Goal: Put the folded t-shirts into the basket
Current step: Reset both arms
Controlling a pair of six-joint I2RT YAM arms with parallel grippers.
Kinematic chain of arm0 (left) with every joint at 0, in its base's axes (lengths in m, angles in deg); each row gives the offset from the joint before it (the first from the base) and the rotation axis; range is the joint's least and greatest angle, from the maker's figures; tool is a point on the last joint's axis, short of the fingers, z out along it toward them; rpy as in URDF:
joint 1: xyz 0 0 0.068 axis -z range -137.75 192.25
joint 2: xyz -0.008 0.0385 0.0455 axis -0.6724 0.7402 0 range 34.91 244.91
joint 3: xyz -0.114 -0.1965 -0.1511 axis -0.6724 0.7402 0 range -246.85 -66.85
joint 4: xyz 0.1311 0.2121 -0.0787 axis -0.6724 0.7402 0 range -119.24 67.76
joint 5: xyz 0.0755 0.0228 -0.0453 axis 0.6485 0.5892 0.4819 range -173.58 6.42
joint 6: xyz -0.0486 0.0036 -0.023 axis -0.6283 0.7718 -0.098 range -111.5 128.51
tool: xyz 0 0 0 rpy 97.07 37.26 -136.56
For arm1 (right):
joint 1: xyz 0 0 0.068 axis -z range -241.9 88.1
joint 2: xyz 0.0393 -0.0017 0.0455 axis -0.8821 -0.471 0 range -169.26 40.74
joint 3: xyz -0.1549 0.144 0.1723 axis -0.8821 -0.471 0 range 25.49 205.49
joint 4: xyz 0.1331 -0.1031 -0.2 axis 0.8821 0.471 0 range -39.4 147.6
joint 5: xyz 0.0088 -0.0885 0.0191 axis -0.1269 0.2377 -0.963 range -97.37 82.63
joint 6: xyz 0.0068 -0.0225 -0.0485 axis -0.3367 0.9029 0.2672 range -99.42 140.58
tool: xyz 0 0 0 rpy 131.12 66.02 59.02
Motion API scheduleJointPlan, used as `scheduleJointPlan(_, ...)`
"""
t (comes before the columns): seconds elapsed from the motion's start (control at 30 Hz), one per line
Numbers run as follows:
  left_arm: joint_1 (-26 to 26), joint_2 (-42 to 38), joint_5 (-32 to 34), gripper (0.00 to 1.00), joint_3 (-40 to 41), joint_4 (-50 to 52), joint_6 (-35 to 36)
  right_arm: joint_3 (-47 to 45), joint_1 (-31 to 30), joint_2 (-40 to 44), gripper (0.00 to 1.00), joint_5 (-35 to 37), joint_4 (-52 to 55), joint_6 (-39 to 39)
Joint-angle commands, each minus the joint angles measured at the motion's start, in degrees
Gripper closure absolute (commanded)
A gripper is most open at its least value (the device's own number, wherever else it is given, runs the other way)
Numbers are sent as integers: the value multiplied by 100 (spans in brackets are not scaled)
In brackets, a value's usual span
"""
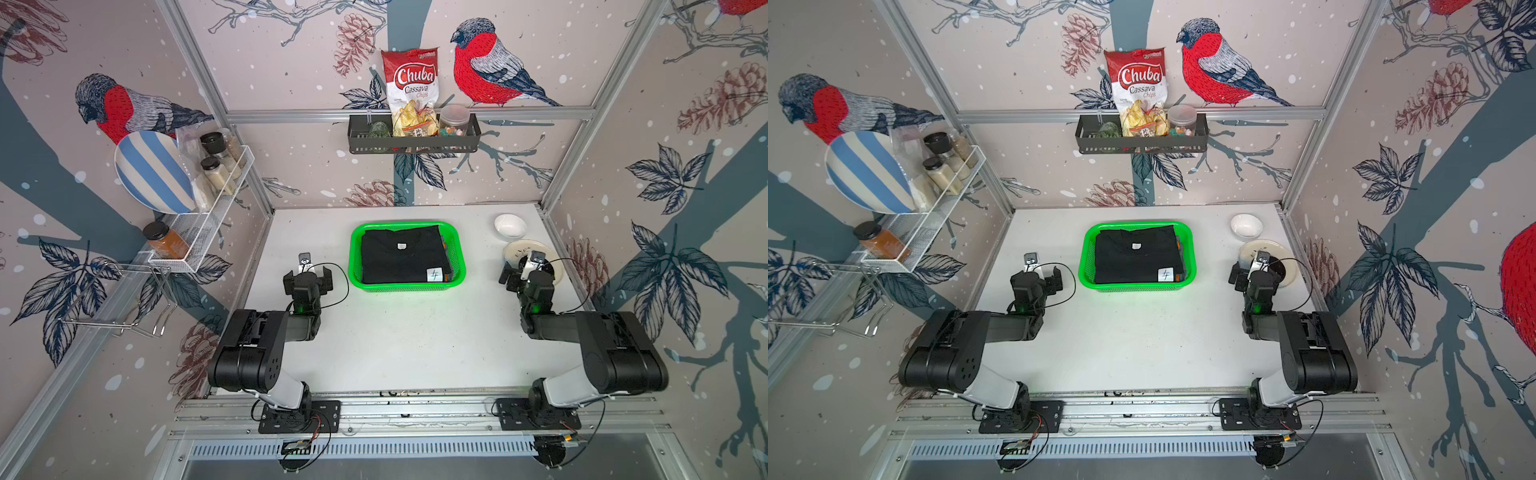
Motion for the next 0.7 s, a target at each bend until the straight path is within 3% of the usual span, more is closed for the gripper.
scheduleJointPlan(0.0, 10, -9, 46, 1, -30, 16, -17, 33, -23, 11, 0, 60, 115, -65)
scheduleJointPlan(0.23, 5, -9, 20, 1, -18, 16, -10, 38, -25, 24, 0, 61, 137, -67)
scheduleJointPlan(0.33, 10, -25, -369, 2, -7, 11, 135, 38, -25, 22, 0, 60, 137, -67)
scheduleJointPlan(0.67, 8, 0, -282, 2, -65, 84, 95, 36, -25, 21, 0, 60, 144, -63)
